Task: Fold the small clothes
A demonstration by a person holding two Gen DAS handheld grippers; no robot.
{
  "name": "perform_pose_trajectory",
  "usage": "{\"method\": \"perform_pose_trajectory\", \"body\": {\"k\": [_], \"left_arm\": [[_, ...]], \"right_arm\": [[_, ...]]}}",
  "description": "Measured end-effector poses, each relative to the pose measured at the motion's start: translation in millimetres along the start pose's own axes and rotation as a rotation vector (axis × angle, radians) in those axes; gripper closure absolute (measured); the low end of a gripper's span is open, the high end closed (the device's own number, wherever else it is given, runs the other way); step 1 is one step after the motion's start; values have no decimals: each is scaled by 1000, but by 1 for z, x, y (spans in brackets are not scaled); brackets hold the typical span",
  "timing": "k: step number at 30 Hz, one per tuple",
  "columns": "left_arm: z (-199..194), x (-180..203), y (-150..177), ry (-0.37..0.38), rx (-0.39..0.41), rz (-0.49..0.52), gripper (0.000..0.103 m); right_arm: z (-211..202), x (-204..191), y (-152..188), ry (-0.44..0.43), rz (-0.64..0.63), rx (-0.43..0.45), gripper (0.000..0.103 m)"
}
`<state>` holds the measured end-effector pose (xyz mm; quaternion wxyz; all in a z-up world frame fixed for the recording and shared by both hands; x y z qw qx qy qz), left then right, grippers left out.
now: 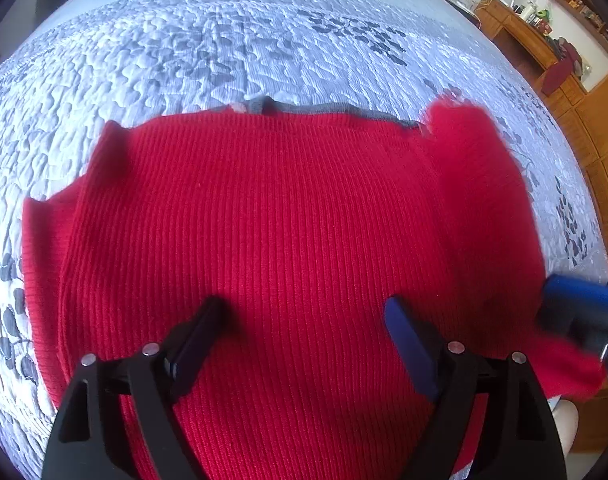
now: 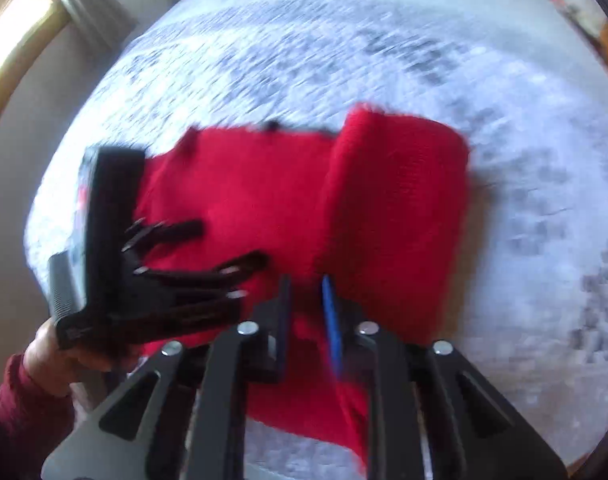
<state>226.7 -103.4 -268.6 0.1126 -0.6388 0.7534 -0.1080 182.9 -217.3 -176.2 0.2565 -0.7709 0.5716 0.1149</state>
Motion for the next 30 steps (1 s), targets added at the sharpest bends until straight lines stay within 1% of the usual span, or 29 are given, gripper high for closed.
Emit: {"method": "perform_pose_trajectory", "body": {"k": [1, 2, 3, 4, 5, 7, 8, 9, 12, 14, 15, 17, 18, 20, 22, 24, 26, 27, 30], "left_arm": [[0, 0, 0, 4, 0, 0, 19], [0, -1, 0, 7, 2, 0, 19], [0, 0, 0, 8, 3, 1, 19], [0, 0, 0, 5, 6, 4, 19], [-1, 1, 1, 2, 8, 5, 19], [0, 2, 1, -6, 8, 5, 18], [0, 3, 1, -8, 6, 3, 17], [0, 3, 0, -6, 4, -3, 17], [-3, 1, -2, 21, -4, -30, 17], [-10, -6, -3, 63, -18, -86, 17], [-13, -10, -2, 76, -29, -119, 18], [-20, -21, -1, 82, -53, -183, 18], [-23, -25, -1, 71, -59, -196, 18], [-29, -31, 2, 36, -64, -193, 19], [-37, -33, 3, 28, -58, -183, 19], [-42, -33, 5, 39, -61, -186, 19], [-46, -30, 6, 65, -71, -192, 19], [-47, -29, 7, 74, -77, -192, 19], [-45, -25, 10, 92, -100, -196, 19]], "right_arm": [[4, -2, 4, -29, 13, -12, 74], [0, -5, 7, -27, 16, 0, 72], [-9, -5, 10, -16, -1, 24, 71], [-18, -5, 13, -5, -9, 42, 66], [-25, -5, 14, 1, -11, 55, 59], [-43, -1, 23, 14, -26, 80, 51], [-49, 0, 30, 24, -36, 79, 49], [-53, 1, 41, 39, -48, 72, 48], [-47, 2, 69, 59, -79, 30, 47], [-36, -3, 91, 95, -124, 0, 40], [-30, -6, 99, 119, -155, -5, 37], [-20, -16, 111, 148, -233, -8, 28], [-14, -20, 115, 153, -264, -13, 27], [-6, -25, 118, 174, -317, -21, 27], [1, -27, 118, 195, -348, -28, 28], [8, -26, 116, 209, -354, -40, 34], [17, -21, 114, 204, -336, -61, 44], [21, -16, 114, 206, -324, -73, 47], [28, -7, 115, 220, -302, -92, 61]]}}
Point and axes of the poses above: each gripper's, at about its wrist camera, not at the fingertips, and z roughly the way its jaws point, x to its right, y to its underside, the point moved 7 cm from there along z, roughly the way its jaws point, and after that the axes turned 15 degrees about -y, right-handed, at the moved point
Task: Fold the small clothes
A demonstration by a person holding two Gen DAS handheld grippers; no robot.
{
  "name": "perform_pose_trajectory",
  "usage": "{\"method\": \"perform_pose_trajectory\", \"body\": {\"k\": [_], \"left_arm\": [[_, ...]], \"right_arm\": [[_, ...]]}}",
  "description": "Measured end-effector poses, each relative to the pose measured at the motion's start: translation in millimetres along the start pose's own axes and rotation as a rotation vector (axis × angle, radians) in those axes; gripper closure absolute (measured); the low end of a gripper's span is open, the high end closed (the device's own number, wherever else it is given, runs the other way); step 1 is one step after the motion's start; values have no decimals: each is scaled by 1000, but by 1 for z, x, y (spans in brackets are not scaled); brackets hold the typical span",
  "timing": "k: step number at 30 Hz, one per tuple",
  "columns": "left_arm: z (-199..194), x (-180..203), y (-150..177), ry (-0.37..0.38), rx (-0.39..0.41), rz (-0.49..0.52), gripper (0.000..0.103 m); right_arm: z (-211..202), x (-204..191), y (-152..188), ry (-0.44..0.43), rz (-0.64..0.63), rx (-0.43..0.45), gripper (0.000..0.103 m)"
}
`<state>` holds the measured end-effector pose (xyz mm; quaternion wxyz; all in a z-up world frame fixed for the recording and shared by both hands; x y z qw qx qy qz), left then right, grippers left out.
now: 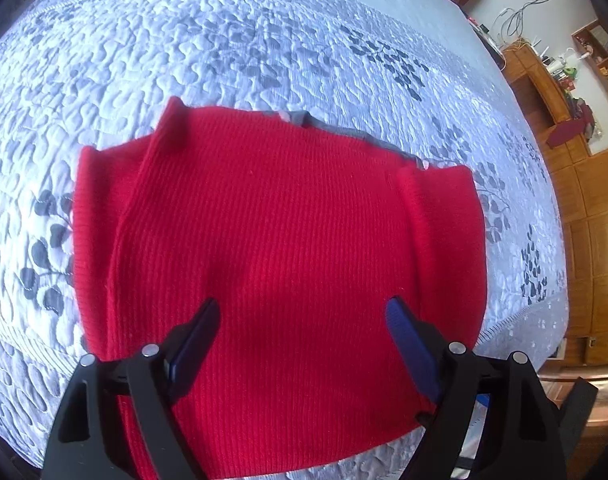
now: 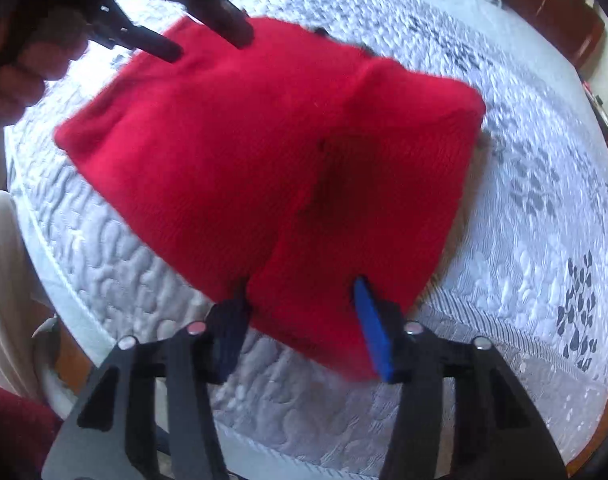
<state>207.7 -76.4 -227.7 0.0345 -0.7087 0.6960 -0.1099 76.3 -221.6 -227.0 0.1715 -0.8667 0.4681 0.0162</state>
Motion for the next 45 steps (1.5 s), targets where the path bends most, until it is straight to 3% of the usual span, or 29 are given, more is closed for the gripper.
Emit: {"method": "perform_pose_trajectory", "body": {"k": [2, 5, 11, 14, 19, 25, 31, 33, 35, 41, 45], "left_arm": [[4, 6, 3, 20, -21, -1, 19], [10, 16, 8, 45, -50, 1, 19], [19, 41, 10, 144, -130, -70, 18], [28, 57, 8, 197, -177, -105, 17], [38, 68, 2, 154, -218, -152, 16], [26, 84, -5, 267, -221, -202, 16], [33, 117, -10, 358, -281, -182, 16], [40, 126, -14, 376, -298, -176, 21], [47, 133, -17, 398, -315, -179, 42], [56, 148, -25, 414, -296, -125, 78], [48, 156, -32, 417, -243, -77, 84]], "right_arm": [[-1, 5, 1, -16, 24, 10, 84], [-12, 19, -1, -109, 122, 53, 90], [-40, 34, -5, -251, 243, 144, 90], [-49, 40, -6, -270, 260, 172, 90], [-68, 49, -5, -295, 285, 232, 90], [-83, 54, -2, -312, 289, 272, 90], [-85, 55, -1, -328, 297, 290, 90], [-85, 55, 0, -332, 300, 291, 90], [-85, 56, 0, -334, 301, 294, 90], [-85, 55, 1, -343, 296, 298, 90], [-83, 51, 1, -355, 293, 300, 90]]}}
Point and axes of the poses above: each gripper's, at about its wrist camera, not at the fingertips, and z roughly the way its jaws point, x to its right, y to its underside, the point moved 7 cm from there along z, roughly the way its jaws point, and after that the axes turned 15 degrees about -y, right-handed, at the moved point
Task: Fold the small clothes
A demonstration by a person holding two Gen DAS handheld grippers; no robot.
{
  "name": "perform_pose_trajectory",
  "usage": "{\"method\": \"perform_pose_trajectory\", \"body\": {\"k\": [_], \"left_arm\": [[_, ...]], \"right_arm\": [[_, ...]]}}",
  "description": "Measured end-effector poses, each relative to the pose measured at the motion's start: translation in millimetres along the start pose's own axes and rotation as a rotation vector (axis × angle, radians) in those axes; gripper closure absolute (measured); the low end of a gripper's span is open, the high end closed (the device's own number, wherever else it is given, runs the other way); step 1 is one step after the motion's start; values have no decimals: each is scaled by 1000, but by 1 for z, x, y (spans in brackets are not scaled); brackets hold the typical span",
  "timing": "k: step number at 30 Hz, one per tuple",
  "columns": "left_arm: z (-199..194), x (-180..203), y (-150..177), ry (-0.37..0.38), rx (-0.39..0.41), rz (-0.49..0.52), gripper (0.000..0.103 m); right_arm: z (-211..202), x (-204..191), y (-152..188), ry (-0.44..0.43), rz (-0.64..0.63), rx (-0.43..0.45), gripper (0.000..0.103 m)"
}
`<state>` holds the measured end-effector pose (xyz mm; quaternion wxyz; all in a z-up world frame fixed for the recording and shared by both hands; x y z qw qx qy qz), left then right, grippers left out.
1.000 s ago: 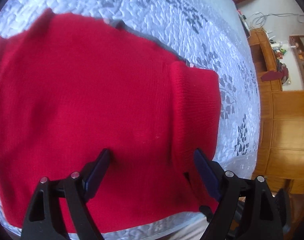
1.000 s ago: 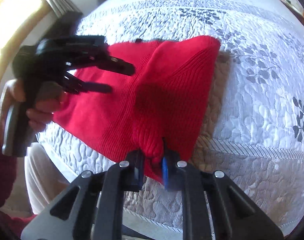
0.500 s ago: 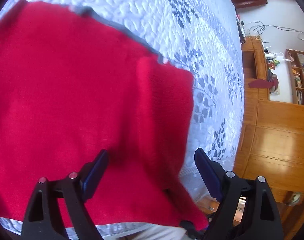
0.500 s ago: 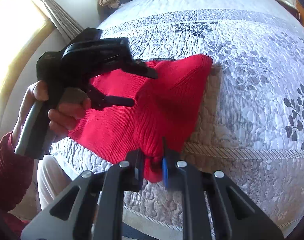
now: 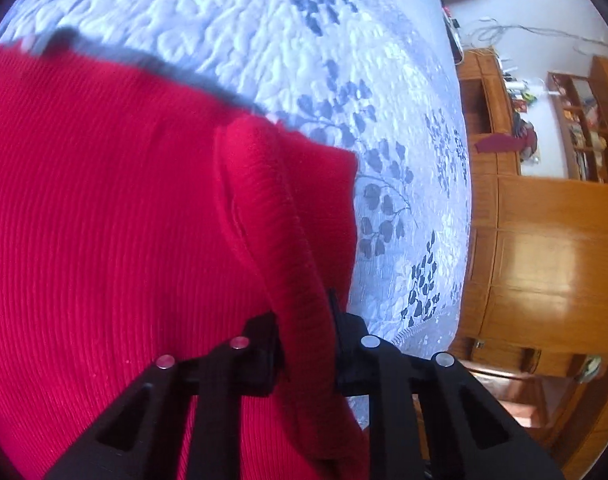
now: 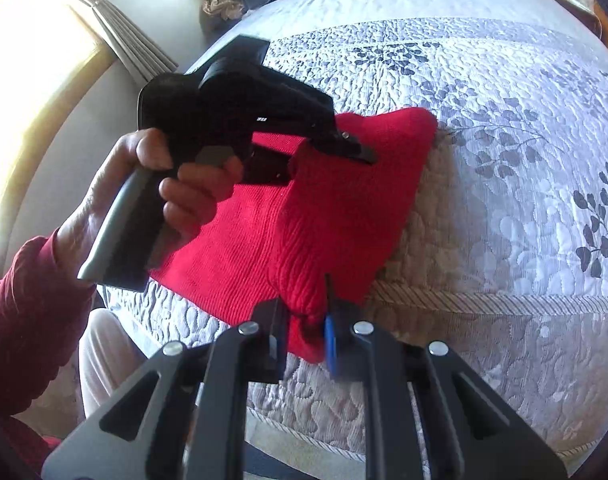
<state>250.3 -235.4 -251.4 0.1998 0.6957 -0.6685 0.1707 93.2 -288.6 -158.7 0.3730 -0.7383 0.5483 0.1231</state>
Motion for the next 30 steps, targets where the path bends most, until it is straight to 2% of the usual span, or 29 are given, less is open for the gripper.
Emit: {"method": "perform_pose_trajectory", "body": {"k": [5, 15, 20, 30], "left_arm": [[-12, 4, -1, -5, 53, 49, 86], [-68, -5, -5, 0, 166, 119, 86], [-100, -24, -9, -26, 213, 136, 86], [-166, -91, -20, -82, 303, 130, 86]], "right_arm": [[5, -9, -3, -16, -2, 5, 90], [18, -53, -21, -62, -56, 6, 90], [36, -84, -31, -80, -101, -19, 90], [93, -154, -55, -162, -187, -88, 90]]}}
Point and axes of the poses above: each gripper's, at about its wrist camera, not at the fingertips, and z roughly the way its jaws point, x to its right, y to its underside, the point moved 7 cm from there along z, roughly the way its jaws point, and after that the axes turned 15 degrees about -y, right-handed, at the moved point
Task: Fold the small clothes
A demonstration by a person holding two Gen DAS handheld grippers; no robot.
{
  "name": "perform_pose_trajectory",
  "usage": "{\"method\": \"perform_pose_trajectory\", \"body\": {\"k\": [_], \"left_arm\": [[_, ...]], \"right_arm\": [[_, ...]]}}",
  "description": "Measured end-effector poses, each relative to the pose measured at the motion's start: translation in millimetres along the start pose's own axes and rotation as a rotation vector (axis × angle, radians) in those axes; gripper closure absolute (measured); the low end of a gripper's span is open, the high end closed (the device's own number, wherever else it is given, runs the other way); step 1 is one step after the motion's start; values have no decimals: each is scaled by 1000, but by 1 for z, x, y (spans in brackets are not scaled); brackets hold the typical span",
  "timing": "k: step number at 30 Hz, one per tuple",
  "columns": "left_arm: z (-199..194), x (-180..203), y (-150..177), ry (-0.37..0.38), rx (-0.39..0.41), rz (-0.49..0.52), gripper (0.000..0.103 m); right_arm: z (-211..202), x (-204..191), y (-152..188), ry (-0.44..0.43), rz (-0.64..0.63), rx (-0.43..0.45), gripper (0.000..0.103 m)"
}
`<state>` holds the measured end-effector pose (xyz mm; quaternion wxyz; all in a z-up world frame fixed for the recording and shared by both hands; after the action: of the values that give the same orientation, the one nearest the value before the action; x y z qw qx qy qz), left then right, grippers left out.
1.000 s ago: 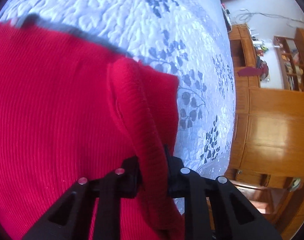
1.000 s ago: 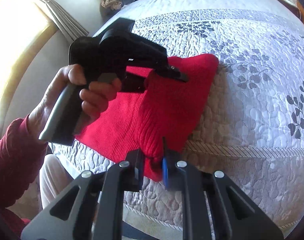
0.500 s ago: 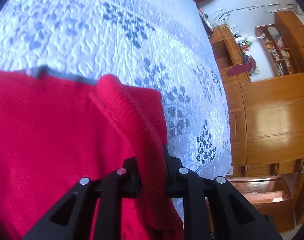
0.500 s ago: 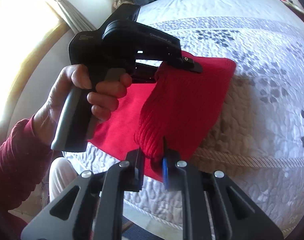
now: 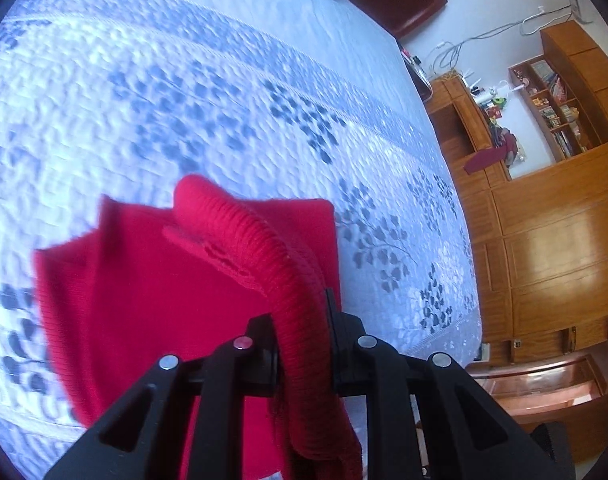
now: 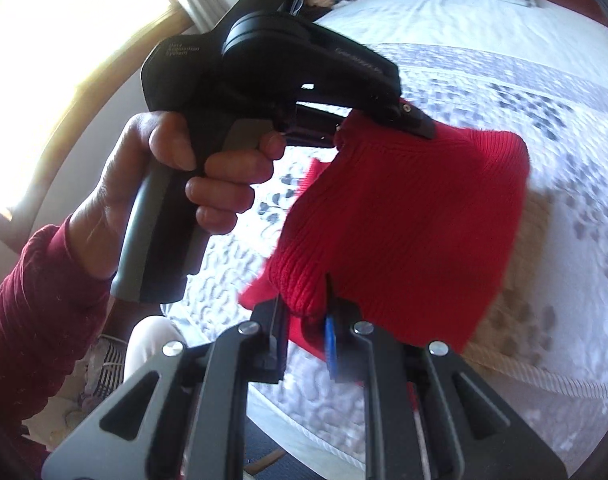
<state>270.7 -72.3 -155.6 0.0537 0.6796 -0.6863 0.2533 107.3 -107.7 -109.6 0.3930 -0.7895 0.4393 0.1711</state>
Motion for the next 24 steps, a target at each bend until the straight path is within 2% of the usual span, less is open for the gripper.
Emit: {"method": "perform_pose_trajectory", "body": {"k": [6, 12, 24], "left_arm": [[-16, -45, 2, -23, 27, -17, 86], [2, -89, 16, -60, -3, -44, 86], [29, -120, 30, -75, -18, -40, 85]], "right_arm": [[43, -22, -8, -32, -35, -62, 90], [82, -21, 1, -37, -24, -139, 90], [135, -7, 26, -10, 23, -235, 89]]}}
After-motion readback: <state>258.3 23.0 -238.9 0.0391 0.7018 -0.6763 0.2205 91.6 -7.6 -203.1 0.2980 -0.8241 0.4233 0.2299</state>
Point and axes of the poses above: each gripper's, at about its wrist camera, not at the fingertips, and z roughly the way its jaws point, x to its right, y to its underside, the point moved 7 cm from there along z, roughly the way its jaws point, and after that the axes turned 15 degrees about -y, right-handed, at the moved point
